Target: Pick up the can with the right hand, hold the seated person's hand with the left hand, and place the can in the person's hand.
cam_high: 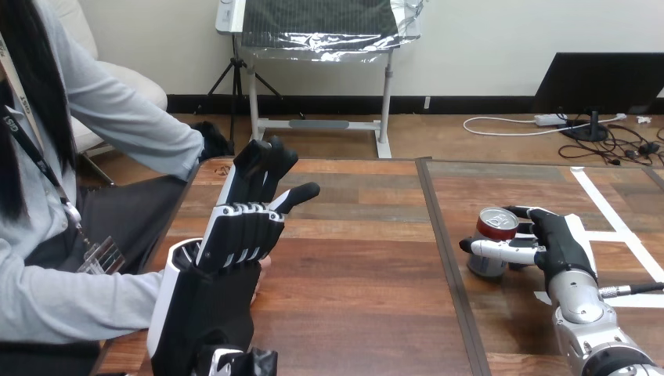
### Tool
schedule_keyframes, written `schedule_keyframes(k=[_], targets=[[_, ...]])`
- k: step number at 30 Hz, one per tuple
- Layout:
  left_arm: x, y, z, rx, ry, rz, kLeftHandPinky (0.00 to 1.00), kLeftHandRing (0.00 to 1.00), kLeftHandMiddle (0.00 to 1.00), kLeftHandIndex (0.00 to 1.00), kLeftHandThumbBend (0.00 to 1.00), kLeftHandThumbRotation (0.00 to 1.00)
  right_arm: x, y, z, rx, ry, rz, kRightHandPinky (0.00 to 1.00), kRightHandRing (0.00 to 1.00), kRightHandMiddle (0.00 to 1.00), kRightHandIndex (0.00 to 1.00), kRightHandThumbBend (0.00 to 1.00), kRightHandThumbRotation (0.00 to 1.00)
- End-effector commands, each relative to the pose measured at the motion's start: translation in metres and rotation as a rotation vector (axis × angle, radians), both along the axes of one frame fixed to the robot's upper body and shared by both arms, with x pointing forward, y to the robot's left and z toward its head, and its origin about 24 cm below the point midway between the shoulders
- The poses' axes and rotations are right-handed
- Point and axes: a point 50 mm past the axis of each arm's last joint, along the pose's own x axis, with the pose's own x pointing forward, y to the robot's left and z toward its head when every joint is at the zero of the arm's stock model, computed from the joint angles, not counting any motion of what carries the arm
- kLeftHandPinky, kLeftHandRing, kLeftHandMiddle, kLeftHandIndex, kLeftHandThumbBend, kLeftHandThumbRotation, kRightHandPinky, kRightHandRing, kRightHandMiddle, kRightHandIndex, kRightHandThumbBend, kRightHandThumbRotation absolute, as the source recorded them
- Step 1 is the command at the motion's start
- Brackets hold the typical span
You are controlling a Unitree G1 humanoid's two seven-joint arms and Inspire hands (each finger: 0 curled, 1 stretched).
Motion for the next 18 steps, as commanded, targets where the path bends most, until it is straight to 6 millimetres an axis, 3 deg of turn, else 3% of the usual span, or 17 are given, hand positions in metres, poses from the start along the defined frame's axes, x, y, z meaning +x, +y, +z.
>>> schedule_keyframes(k=[1,18], targets=[[0.008,-0.0104,0.0067,-0.034,-0.039,-0.018,0.85,0.97,0.98,0.98,0.83,0.71,0.0214,0.0073,0.0278,0.021,-0.123,-0.005,0.63,0.67,0.7,0.7,0.88,0.0],[0.0089,-0.0117,0.0068,-0.042,-0.043,-0.026,0.83,0.97,0.98,0.97,0.82,0.73,0.0211,0.0057,0.0283,-0.019,-0.128,-0.067,0.53,0.57,0.6,0.6,0.84,0.0]])
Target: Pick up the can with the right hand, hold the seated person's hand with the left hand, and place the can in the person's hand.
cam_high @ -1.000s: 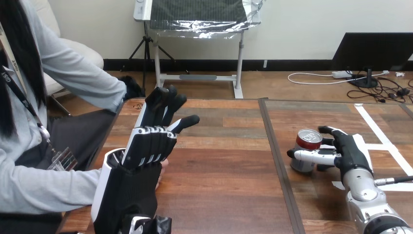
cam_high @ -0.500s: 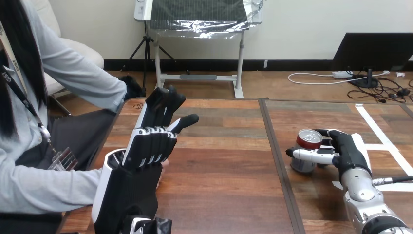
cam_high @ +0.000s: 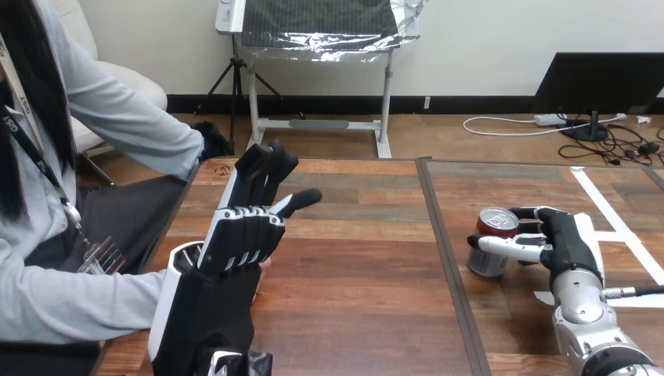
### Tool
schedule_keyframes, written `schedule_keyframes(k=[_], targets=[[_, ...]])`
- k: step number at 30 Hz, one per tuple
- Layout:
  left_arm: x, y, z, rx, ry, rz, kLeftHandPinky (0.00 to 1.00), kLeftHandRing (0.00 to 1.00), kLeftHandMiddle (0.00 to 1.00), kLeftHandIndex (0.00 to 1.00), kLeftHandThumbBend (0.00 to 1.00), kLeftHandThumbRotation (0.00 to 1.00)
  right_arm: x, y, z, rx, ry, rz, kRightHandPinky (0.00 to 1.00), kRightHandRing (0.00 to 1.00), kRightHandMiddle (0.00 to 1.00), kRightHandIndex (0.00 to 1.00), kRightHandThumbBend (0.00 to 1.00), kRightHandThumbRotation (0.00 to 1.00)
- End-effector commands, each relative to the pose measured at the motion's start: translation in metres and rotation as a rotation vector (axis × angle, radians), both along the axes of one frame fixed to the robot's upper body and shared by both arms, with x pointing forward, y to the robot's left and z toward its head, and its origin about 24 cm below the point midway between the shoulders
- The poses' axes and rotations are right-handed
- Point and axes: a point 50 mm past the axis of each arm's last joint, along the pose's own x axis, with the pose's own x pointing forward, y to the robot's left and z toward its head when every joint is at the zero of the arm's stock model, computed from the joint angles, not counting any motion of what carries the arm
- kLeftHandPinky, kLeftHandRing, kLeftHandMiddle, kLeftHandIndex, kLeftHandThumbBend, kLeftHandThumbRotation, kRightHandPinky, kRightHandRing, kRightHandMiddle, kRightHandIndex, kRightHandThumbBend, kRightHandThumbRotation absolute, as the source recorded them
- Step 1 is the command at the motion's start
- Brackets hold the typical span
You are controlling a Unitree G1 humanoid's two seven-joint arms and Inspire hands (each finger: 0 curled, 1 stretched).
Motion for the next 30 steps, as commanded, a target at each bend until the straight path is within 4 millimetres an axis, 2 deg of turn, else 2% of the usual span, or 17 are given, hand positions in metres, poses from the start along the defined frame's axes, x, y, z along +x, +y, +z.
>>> schedule_keyframes(k=[1,8,16,25,30], targets=[[0.0099,-0.0116,0.009,-0.047,-0.048,-0.031,0.83,0.97,0.98,0.97,0.82,0.73,0.0217,0.0088,0.0266,0.014,-0.101,-0.002,0.53,0.57,0.6,0.6,0.84,0.0],[0.0105,-0.0113,0.0098,-0.048,-0.044,-0.05,0.89,0.99,0.99,0.96,0.82,0.69,0.0219,0.0075,0.0279,0.009,-0.11,-0.011,0.51,0.55,0.58,0.57,0.82,0.0],[0.01,-0.0106,0.0093,-0.036,-0.05,-0.023,0.86,0.97,0.98,0.96,0.82,0.71,0.023,0.0069,0.0303,0.016,-0.128,-0.024,0.47,0.51,0.55,0.55,0.81,0.0],[0.0109,-0.0118,0.0091,-0.051,-0.04,-0.042,0.85,0.97,0.98,0.96,0.84,0.68,0.0241,0.0062,0.0332,0.022,-0.147,-0.02,0.43,0.49,0.54,0.54,0.8,0.0],[0.0112,-0.0126,0.0092,-0.061,-0.038,-0.048,0.86,0.97,0.98,0.97,0.81,0.67,0.0249,0.0059,0.0348,0.02,-0.153,-0.017,0.43,0.48,0.54,0.54,0.79,0.0]])
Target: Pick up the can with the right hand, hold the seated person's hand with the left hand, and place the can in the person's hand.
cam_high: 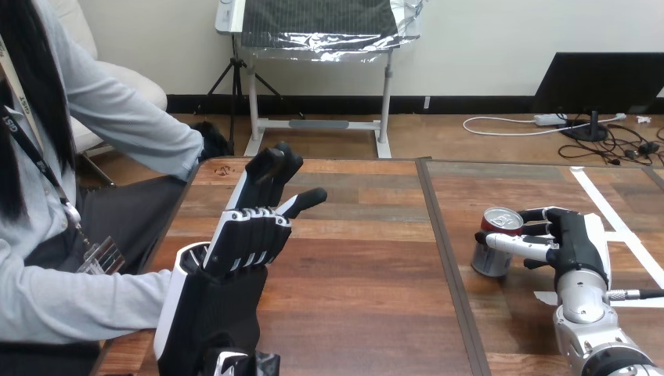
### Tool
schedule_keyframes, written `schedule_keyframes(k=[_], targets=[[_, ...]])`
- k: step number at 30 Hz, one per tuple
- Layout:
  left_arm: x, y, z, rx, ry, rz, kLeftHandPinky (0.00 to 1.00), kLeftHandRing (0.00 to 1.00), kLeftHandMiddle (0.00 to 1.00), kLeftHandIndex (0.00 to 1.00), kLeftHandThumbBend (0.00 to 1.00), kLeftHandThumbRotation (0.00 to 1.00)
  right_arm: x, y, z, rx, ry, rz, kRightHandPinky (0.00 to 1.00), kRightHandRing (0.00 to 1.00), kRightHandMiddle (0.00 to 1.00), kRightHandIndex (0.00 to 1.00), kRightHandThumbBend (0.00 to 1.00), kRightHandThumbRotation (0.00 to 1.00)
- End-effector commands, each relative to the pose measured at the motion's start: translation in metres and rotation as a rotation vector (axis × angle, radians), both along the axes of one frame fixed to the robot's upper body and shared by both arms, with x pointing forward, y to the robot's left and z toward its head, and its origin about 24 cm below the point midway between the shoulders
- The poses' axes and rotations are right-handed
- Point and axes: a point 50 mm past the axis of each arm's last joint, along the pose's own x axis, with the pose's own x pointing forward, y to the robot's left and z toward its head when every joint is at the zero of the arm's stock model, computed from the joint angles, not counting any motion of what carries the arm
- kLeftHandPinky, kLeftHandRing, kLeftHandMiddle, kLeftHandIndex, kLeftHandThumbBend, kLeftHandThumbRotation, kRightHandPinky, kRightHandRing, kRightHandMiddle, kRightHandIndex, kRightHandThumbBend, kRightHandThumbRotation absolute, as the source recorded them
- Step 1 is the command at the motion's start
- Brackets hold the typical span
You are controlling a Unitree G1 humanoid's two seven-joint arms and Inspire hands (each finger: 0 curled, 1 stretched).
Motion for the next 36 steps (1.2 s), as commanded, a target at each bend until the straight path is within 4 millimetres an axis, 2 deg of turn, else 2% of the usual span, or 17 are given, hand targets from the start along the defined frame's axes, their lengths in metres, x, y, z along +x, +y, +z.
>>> schedule_keyframes(k=[1,16,25,36], targets=[[0.01,-0.009,0.01,-0.049,-0.051,-0.015,0.86,0.97,0.98,0.97,0.81,0.67,0.026,0.008,0.035,0.009,-0.142,0.022,0.43,0.49,0.54,0.54,0.79,0.0],[0.011,-0.009,0.01,-0.042,-0.059,-0.009,0.87,0.97,0.97,0.97,0.81,0.71,0.029,0.007,0.042,0.073,-0.193,0.026,0.43,0.49,0.55,0.55,0.77,0.0],[0.011,-0.01,0.009,-0.067,-0.037,-0.035,0.87,0.97,0.98,0.97,0.81,0.66,0.032,0.007,0.048,0.109,-0.241,0.042,0.42,0.49,0.54,0.55,0.76,0.0],[0.013,-0.01,0.01,-0.048,-0.052,-0.025,0.9,0.97,0.98,0.97,0.77,0.68,0.033,0.007,0.054,0.106,-0.285,0.064,0.43,0.49,0.54,0.55,0.75,0.0]])
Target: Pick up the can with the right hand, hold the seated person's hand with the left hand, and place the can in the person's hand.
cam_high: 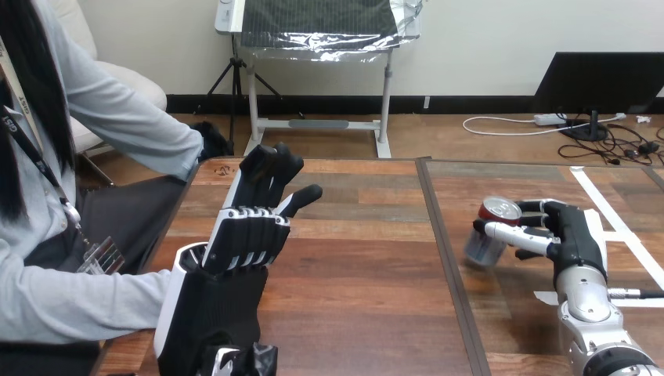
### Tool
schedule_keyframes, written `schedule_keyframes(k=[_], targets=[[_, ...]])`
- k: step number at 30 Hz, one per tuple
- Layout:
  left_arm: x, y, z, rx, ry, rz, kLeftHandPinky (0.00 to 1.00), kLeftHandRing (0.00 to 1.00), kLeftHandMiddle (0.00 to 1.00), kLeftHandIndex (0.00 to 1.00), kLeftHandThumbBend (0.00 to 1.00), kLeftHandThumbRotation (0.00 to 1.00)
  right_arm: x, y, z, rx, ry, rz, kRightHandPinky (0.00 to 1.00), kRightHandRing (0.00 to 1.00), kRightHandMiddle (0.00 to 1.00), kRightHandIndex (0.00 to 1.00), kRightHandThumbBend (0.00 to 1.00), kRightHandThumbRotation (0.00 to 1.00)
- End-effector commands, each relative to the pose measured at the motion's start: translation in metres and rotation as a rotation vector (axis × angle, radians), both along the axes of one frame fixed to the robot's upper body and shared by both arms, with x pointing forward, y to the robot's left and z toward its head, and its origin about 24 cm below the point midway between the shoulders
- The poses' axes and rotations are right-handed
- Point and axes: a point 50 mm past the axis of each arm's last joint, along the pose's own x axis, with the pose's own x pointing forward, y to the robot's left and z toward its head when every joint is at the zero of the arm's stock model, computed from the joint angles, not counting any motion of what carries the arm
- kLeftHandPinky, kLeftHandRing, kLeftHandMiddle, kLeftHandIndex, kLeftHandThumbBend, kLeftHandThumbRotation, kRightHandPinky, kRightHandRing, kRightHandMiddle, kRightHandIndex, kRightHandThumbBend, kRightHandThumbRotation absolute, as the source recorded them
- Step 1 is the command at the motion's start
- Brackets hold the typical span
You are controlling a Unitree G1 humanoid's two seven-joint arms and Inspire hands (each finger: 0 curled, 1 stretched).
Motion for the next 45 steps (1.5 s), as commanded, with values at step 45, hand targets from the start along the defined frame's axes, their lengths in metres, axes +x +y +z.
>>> schedule_keyframes(k=[45], targets=[[0.023,0.014,0.024,0.35,-0.063,0.217,0.88,0.97,0.97,0.95,0.98,0.46,0.035,0.01,0.069,-0.033,-0.354,0.129,0.44,0.49,0.53,0.53,0.75,0.0]])
